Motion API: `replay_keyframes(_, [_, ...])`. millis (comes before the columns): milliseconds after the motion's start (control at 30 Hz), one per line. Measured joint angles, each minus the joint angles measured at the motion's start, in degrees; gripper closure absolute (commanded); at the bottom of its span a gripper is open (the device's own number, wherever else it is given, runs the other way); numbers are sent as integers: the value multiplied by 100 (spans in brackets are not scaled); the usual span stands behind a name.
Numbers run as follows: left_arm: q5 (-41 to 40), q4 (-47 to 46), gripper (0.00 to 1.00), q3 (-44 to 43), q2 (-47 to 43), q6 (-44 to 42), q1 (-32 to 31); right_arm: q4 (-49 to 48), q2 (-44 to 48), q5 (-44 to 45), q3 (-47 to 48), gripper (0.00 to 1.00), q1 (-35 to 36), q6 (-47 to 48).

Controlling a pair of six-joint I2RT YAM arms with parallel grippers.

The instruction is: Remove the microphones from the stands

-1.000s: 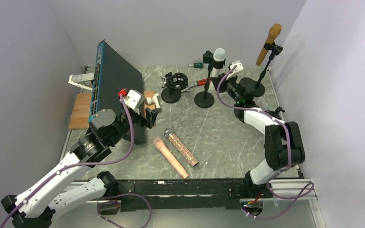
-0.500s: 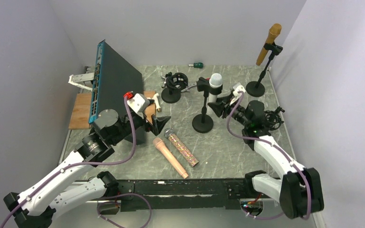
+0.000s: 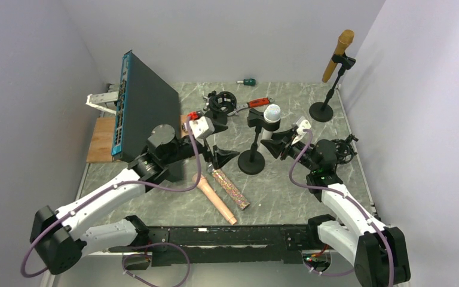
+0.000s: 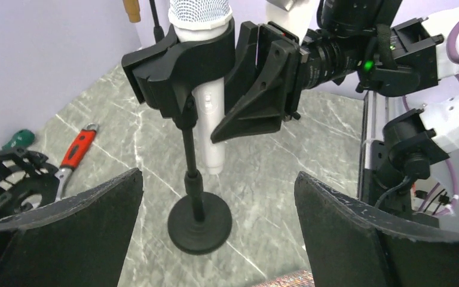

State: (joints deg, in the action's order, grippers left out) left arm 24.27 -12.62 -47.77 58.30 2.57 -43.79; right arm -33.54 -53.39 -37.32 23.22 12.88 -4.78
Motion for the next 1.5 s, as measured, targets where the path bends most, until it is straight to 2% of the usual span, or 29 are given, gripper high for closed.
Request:
replay_keyframes(167, [433, -1241, 1, -24, 697, -490, 133, -262, -181, -125, -4, 100, 0, -35])
replay_keyframes(233, [741, -1421, 1, -221, 986, -688, 214, -339, -240, -179, -4, 100, -2, -35])
replay_keyframes(367, [1355, -1554, 1, -1016, 1757, -1054, 356, -466, -328, -249, -4, 100, -4, -13])
replay_keyframes(700, [2192, -1510, 0, -1917, 2918, -1344, 520, -472, -317, -365, -4, 100, -4, 70])
replay_keyframes(1267, [3362, -1593, 12, -2297, 3473, -719, 931, -474, -319, -374, -4, 100, -4, 74])
replay_keyframes(1333, [3445, -1633, 23, -2339, 3532, -638, 951, -474, -319, -376, -4, 100, -4, 74])
replay_keyframes(1367, [3469, -1650, 45, -2358, 3565, -608, 955, -474, -319, -376, -4, 100, -4, 74])
replay_keyframes(1400, [3508, -1665, 85, -2398, 3613, -584, 960, -476, -323, -374, -4, 100, -4, 74])
replay_keyframes(1433, [3532, -1613, 99, -2457, 3661, -544, 960, -479, -326, -374, -4, 100, -4, 74])
replay_keyframes(1500, [3585, -1353, 100, -2667, 3788, -479, 962, -452, -332, -369, -9, 100, -9, 76])
